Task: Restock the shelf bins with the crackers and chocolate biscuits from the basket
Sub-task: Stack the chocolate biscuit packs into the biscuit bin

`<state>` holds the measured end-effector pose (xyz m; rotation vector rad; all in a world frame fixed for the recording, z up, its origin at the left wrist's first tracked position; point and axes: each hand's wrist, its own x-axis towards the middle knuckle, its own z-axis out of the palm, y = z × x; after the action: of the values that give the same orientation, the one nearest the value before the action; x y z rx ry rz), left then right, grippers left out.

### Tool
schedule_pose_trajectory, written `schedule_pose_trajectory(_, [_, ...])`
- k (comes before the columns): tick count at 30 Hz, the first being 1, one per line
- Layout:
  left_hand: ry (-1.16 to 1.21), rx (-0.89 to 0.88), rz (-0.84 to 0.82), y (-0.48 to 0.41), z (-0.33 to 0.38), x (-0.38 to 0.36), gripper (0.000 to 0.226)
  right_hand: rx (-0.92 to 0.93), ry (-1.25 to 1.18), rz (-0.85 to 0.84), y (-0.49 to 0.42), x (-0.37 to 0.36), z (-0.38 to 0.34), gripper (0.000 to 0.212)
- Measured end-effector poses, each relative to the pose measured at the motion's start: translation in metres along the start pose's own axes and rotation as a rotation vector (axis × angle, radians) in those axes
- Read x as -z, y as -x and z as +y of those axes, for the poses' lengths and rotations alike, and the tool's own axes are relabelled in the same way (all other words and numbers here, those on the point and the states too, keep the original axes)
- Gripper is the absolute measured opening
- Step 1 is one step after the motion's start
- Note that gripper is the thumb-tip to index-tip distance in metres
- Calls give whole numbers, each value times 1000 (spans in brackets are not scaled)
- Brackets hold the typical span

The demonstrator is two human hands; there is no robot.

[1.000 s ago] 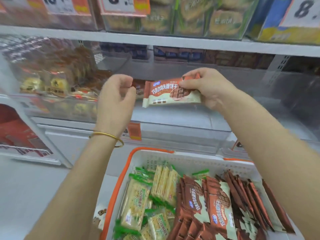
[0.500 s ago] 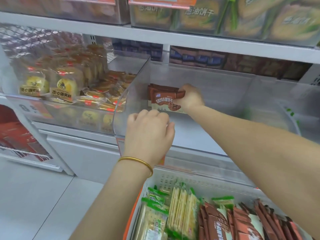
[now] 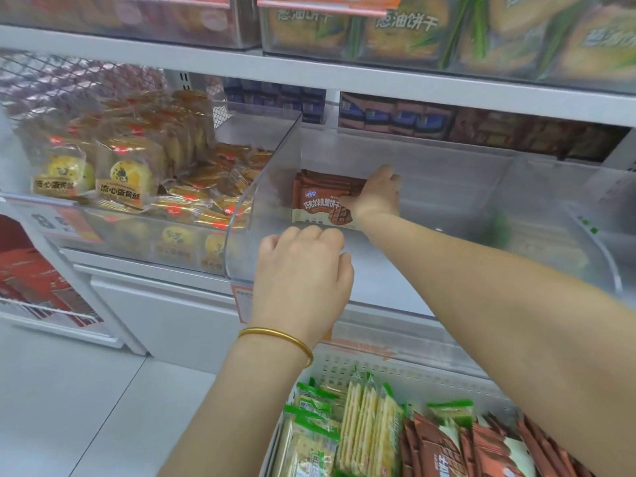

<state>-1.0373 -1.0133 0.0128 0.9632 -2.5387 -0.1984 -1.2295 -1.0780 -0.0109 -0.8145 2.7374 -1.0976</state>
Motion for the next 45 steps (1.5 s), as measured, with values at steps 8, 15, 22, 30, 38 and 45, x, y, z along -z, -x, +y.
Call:
schedule_pose_trajectory(8, [12, -10, 25, 0, -2, 3, 43, -49, 50, -27, 4, 2, 1, 81])
schedule_pose_trajectory(15, [21, -118, 248, 9, 3, 1, 34, -12, -141, -43, 20, 36, -8, 60])
schedule_pose_trajectory(22, [126, -427, 468, 73, 62, -1, 13, 381, -497, -141, 183, 164, 44, 31])
schedule_pose_trajectory(30, [66, -733, 59, 132, 122, -70, 16, 232, 180, -333, 232, 203, 247, 32])
schedule_pose_trajectory(38, [45, -703, -172, 155, 129, -102, 26, -69, 476, -494, 224, 168, 304, 53])
schedule_pose_trajectory(45, [196, -534, -311, 160, 120, -109, 28, 24, 672, -406, 241, 163, 282, 18])
